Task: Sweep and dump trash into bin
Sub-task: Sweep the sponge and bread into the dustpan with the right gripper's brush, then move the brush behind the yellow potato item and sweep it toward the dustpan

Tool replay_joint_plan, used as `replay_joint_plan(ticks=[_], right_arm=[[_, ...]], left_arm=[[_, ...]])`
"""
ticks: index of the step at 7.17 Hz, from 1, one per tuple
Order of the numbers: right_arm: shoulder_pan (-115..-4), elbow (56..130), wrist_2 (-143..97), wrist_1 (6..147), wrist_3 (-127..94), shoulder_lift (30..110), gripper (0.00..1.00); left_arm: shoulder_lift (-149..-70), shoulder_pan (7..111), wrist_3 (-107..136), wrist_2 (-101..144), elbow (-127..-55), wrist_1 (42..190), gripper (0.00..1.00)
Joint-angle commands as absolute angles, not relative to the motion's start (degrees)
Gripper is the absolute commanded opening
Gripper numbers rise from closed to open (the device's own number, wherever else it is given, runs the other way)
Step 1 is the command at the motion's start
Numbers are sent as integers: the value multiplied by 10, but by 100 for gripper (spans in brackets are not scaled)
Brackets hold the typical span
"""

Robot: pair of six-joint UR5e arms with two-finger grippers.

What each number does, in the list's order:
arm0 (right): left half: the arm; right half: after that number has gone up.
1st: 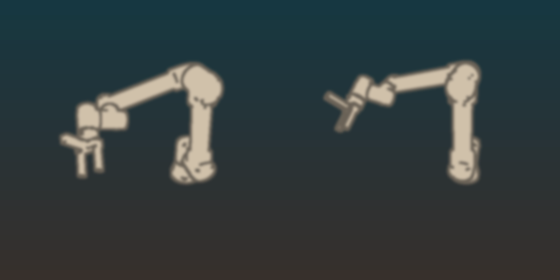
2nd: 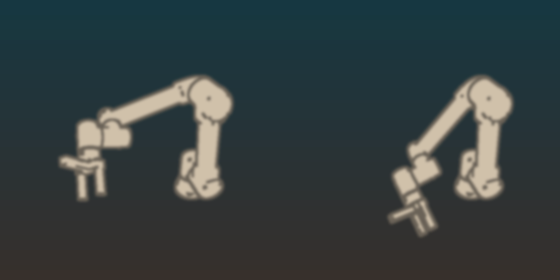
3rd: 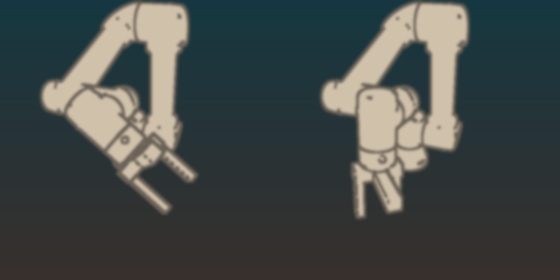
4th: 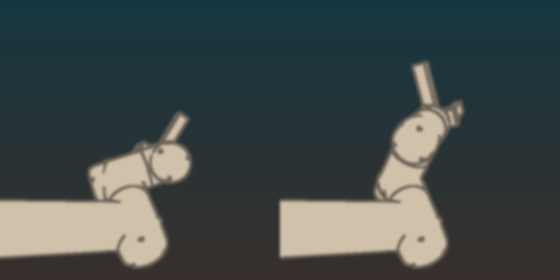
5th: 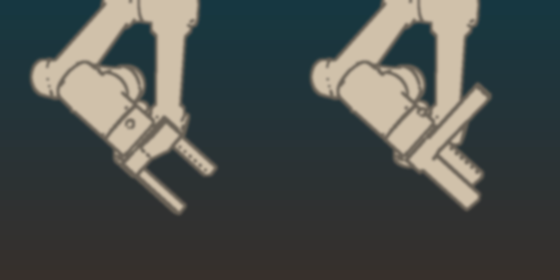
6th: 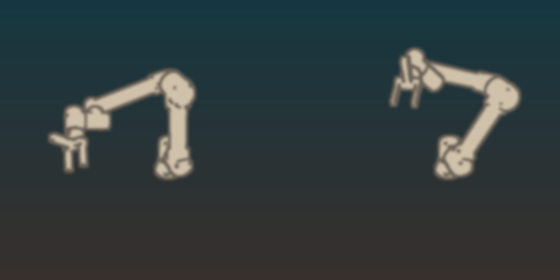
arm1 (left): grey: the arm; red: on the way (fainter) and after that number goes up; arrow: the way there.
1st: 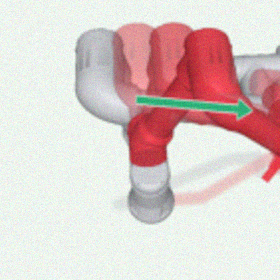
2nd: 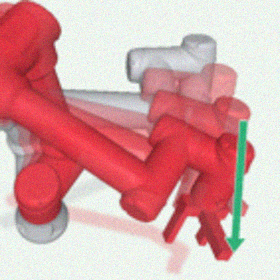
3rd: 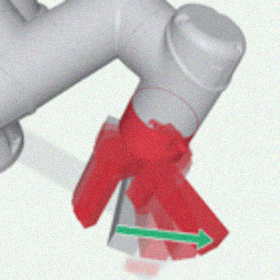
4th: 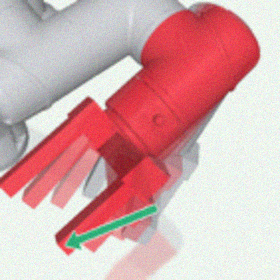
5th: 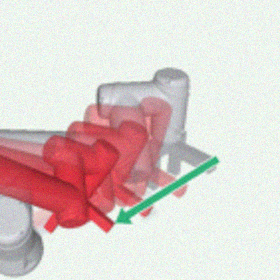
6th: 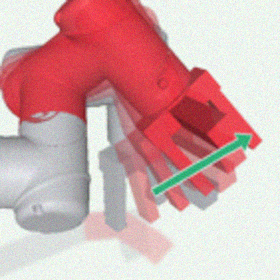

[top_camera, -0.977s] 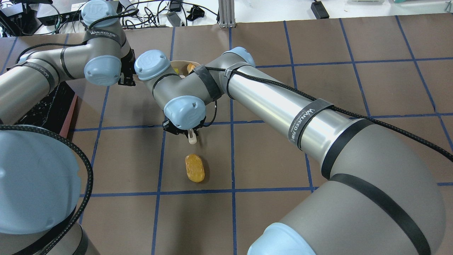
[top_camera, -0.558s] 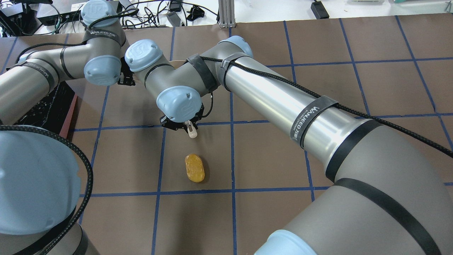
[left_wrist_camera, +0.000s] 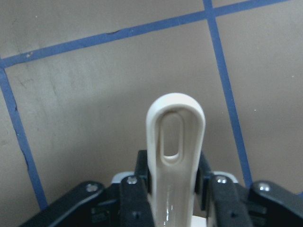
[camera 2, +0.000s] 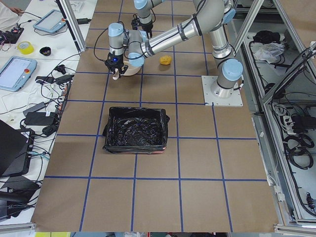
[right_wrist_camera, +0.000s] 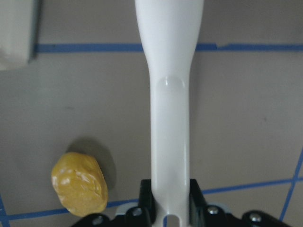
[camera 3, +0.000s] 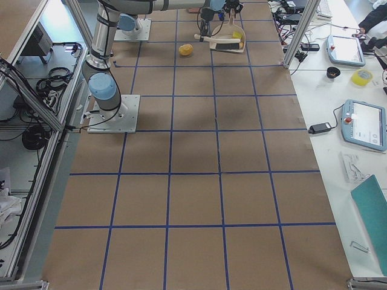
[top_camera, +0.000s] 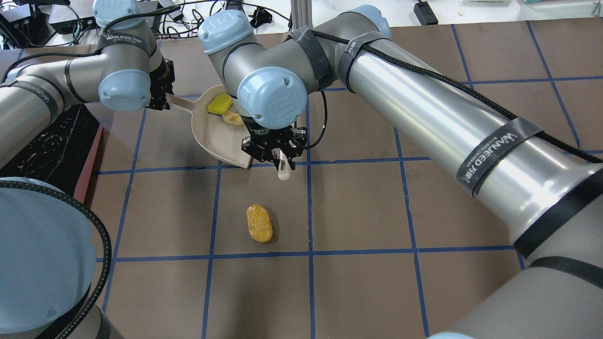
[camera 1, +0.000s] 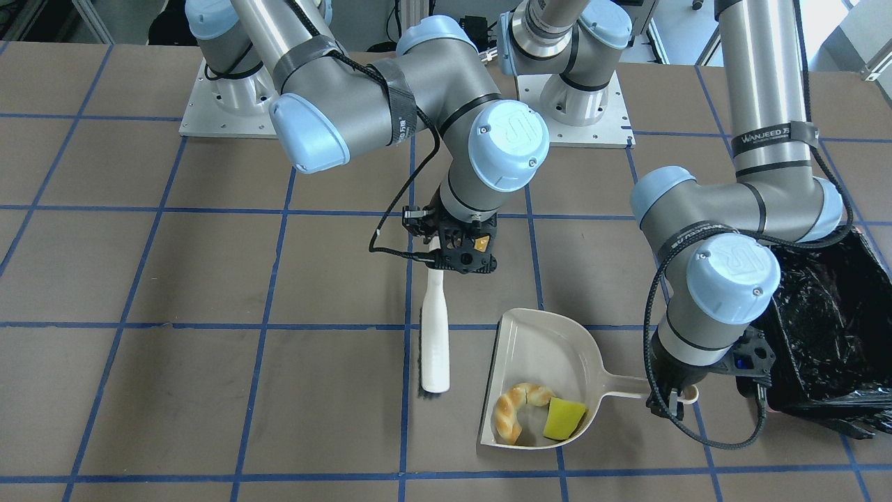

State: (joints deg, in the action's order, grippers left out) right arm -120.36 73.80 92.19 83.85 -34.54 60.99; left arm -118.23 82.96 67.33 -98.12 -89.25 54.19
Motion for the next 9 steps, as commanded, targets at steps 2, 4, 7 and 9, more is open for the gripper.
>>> replay_joint_plan(ticks=[2, 4, 7, 9], right_arm=[[-1209, 899, 804, 848, -584, 731, 0], [-1247, 1004, 774, 941, -730, 773, 0], [-1316, 1041, 722, 1066, -867, 745, 0], [-1338, 1041, 715, 1132, -908, 695, 0]], left_arm=[[-1131, 809, 640, -981, -961, 590, 0], [-1092, 808, 636, -986, -1026, 590, 0], [-1036, 802, 636, -985, -1090, 579, 0], [-1023, 777, 622, -983, -1152, 501, 0]])
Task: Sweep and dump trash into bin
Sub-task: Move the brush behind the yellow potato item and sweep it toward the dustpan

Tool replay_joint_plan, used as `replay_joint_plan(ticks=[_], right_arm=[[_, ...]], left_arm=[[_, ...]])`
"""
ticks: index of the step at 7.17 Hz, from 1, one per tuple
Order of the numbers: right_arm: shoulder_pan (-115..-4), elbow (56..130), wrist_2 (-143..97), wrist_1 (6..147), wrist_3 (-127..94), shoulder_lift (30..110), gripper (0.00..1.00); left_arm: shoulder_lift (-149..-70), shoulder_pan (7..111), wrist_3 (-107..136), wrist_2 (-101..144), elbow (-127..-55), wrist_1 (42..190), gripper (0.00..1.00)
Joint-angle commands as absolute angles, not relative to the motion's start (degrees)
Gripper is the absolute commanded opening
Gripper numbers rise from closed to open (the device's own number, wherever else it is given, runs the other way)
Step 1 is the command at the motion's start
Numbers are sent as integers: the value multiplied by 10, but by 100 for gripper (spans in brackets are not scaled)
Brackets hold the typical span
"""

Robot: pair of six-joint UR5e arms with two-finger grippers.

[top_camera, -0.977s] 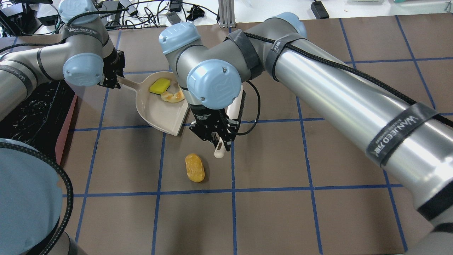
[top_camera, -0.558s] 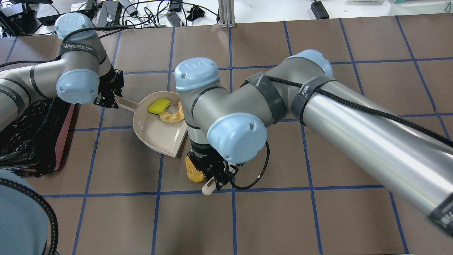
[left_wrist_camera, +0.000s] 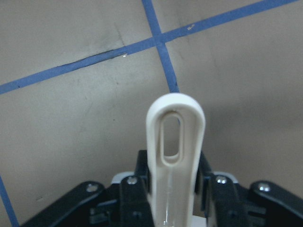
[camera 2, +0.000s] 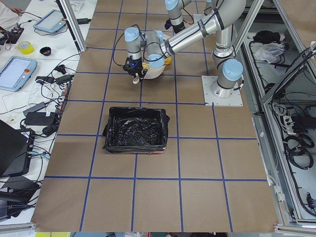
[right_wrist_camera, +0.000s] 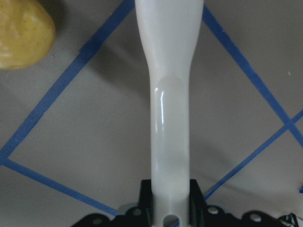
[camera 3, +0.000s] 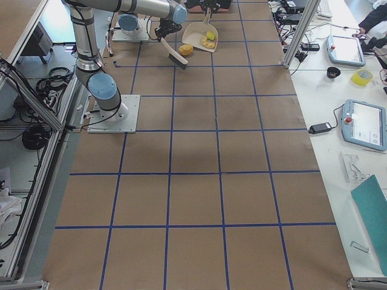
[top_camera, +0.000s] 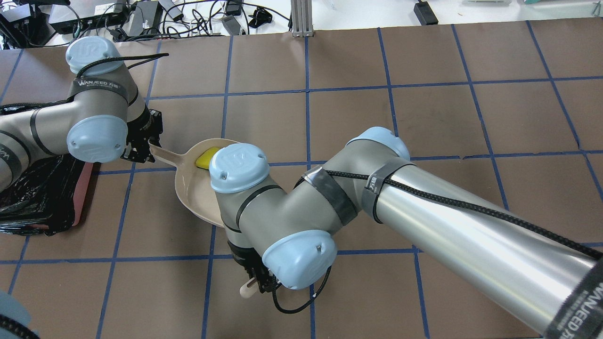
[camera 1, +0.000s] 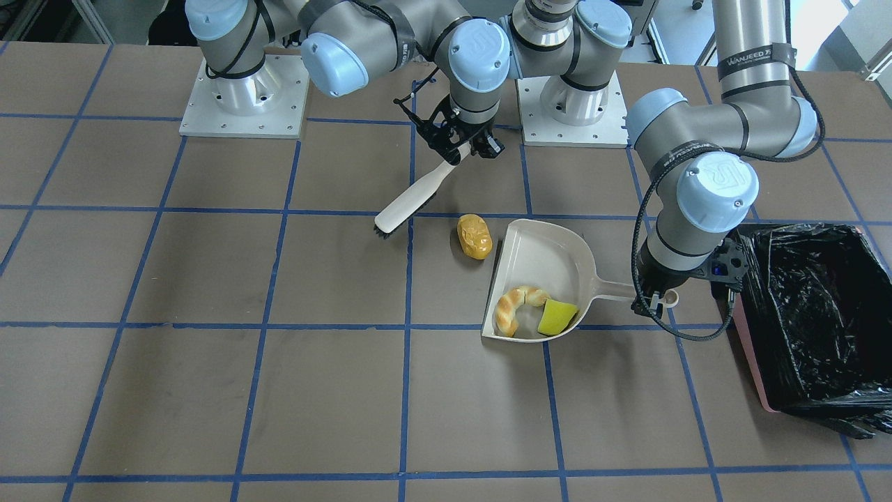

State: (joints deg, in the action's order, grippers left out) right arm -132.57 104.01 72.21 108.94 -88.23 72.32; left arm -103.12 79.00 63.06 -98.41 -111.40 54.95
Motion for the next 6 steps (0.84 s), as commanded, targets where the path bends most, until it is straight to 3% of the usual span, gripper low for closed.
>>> replay_joint_plan(ticks=[1, 6], right_arm=[[-1339, 1038, 715, 1159, -897, 682, 0], [-1339, 998, 721, 1222, -633, 656, 0]], left_arm=[[-1024, 775, 621, -981, -1174, 456, 0], [-1024, 782, 627, -980, -1175, 453, 0]])
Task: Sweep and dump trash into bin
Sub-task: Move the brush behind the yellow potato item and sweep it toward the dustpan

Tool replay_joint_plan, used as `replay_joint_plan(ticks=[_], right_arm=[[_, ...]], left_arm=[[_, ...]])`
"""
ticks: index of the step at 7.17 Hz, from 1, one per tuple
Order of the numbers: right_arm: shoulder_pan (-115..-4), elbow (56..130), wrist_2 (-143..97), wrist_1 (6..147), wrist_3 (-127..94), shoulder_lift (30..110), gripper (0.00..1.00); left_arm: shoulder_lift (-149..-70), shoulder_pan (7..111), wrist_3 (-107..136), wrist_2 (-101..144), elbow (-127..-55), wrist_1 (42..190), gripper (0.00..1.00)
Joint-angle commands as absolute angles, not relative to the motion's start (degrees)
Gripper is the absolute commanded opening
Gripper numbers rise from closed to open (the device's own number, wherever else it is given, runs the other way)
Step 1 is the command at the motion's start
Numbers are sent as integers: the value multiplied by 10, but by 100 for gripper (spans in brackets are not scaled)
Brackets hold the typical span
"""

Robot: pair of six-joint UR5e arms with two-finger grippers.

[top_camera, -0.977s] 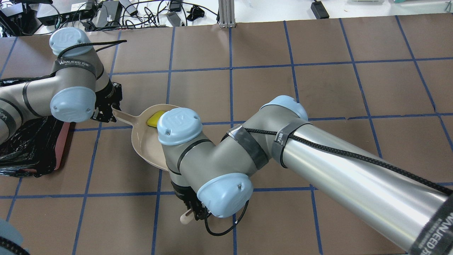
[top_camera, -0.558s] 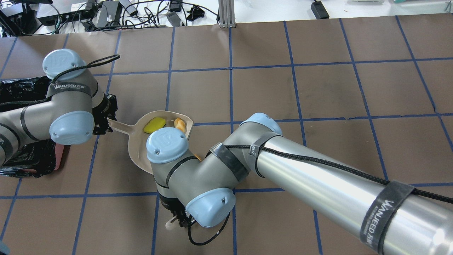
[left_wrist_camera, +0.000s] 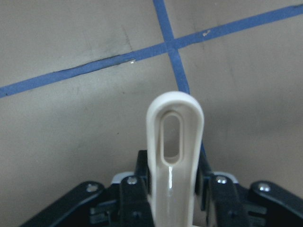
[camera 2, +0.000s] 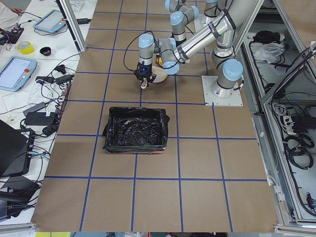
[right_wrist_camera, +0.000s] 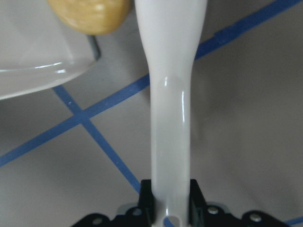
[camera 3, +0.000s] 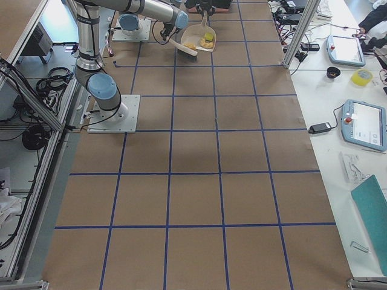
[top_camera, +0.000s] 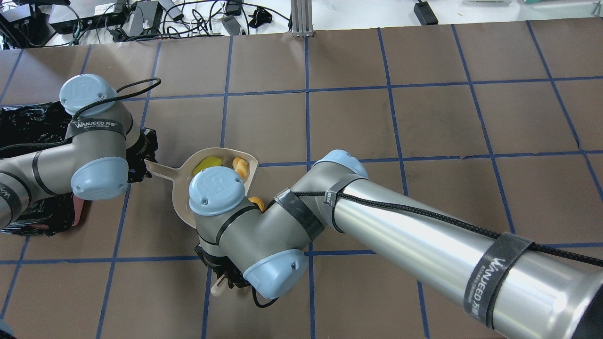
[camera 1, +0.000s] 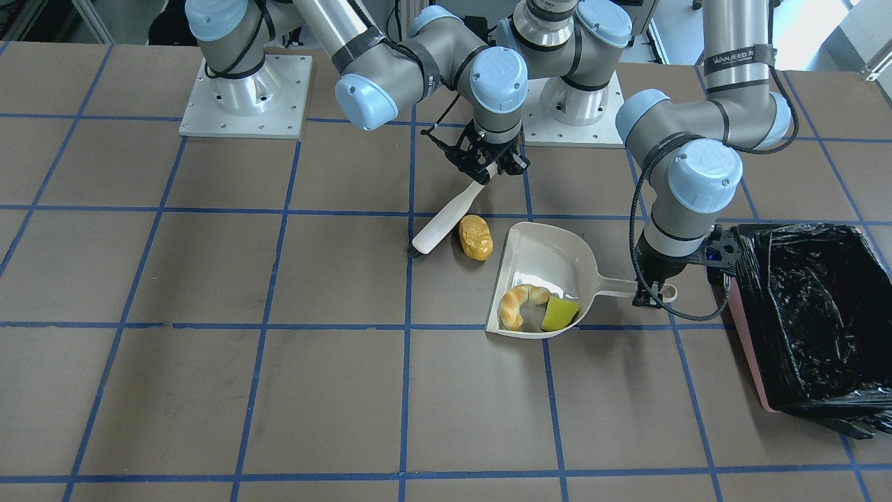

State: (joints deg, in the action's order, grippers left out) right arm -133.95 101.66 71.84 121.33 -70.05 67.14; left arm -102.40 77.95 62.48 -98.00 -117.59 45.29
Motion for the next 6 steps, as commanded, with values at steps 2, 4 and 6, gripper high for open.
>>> replay_joint_plan(ticks=[2, 4, 6], right_arm=[[-1339, 931, 727, 1236, -608, 619, 0], [-1337, 911, 752, 1231, -571, 606, 0], [-1318, 918, 825, 1151, -566, 627, 0]], left_arm=[[-1025, 783, 627, -979, -1171, 452, 0], [-1027, 785, 626, -977, -1170, 452, 0], [-1026, 787, 626, -955, -1170, 462, 0]])
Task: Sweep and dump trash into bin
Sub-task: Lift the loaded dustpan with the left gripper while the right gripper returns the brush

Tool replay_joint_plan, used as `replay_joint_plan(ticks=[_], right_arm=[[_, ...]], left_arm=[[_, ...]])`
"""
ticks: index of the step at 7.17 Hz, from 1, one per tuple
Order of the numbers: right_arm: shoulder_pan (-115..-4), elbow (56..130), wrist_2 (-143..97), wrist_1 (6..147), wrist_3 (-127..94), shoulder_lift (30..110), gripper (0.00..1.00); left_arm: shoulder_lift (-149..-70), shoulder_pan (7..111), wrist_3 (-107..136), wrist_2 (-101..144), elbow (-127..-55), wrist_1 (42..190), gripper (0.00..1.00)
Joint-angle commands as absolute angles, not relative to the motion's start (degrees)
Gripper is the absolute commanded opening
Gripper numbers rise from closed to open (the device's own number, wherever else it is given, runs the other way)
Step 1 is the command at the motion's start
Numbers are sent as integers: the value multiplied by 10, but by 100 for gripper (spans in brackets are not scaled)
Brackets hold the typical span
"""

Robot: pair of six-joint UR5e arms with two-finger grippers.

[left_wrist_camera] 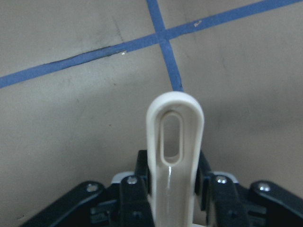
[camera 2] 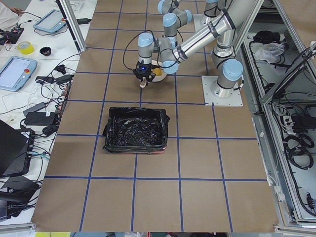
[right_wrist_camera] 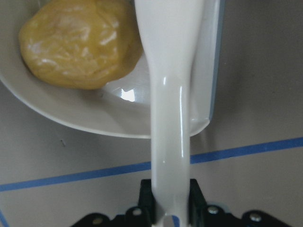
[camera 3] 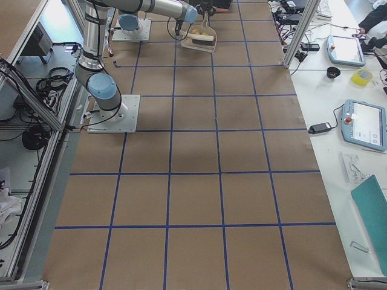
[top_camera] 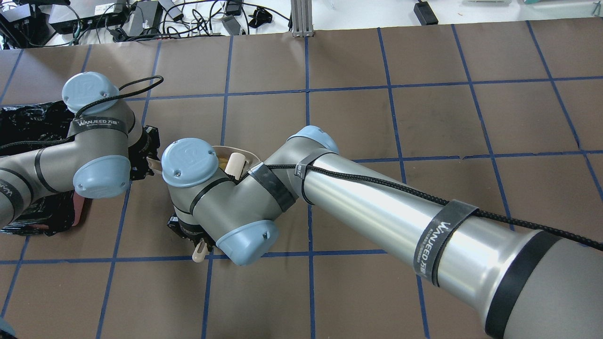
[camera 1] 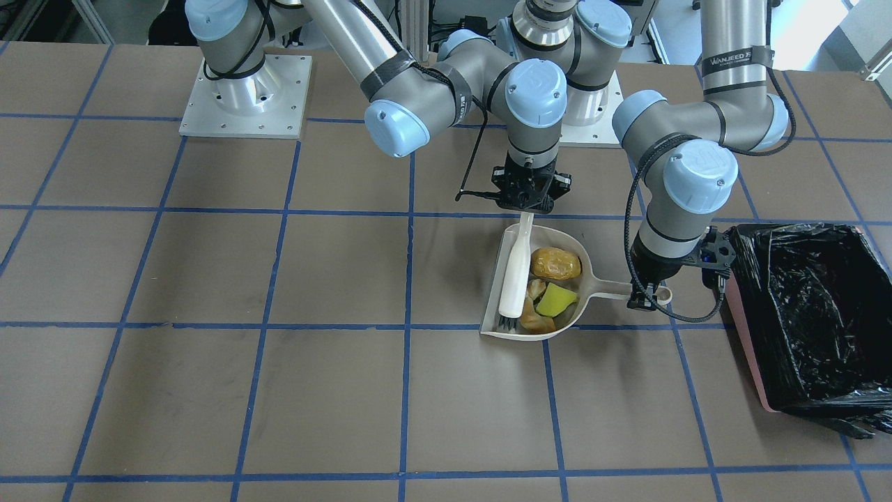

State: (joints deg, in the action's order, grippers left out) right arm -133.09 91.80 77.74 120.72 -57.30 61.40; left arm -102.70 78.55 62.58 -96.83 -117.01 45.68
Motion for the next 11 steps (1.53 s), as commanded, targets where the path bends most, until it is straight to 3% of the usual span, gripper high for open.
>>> replay_joint_plan(ticks=[1, 3, 5, 8, 11], right_arm=[[-1292, 919, 834, 1092, -541, 656, 0], [-1198, 919, 858, 1025, -454, 702, 0], [-1076, 917, 935, 1008, -275, 703, 0], [-905, 922, 954, 1029, -83, 689, 0], [-762, 953, 975, 1051, 100, 689, 0]], left_arm=[[-1025, 788, 625, -942, -1168, 473, 0], [-1024, 786, 626, -881, -1132, 574, 0], [-1027, 780, 625, -823, -1046, 721, 0], [-1043, 764, 581, -831, -928, 753, 0], [-1073, 621, 301, -837, -826, 796, 0]])
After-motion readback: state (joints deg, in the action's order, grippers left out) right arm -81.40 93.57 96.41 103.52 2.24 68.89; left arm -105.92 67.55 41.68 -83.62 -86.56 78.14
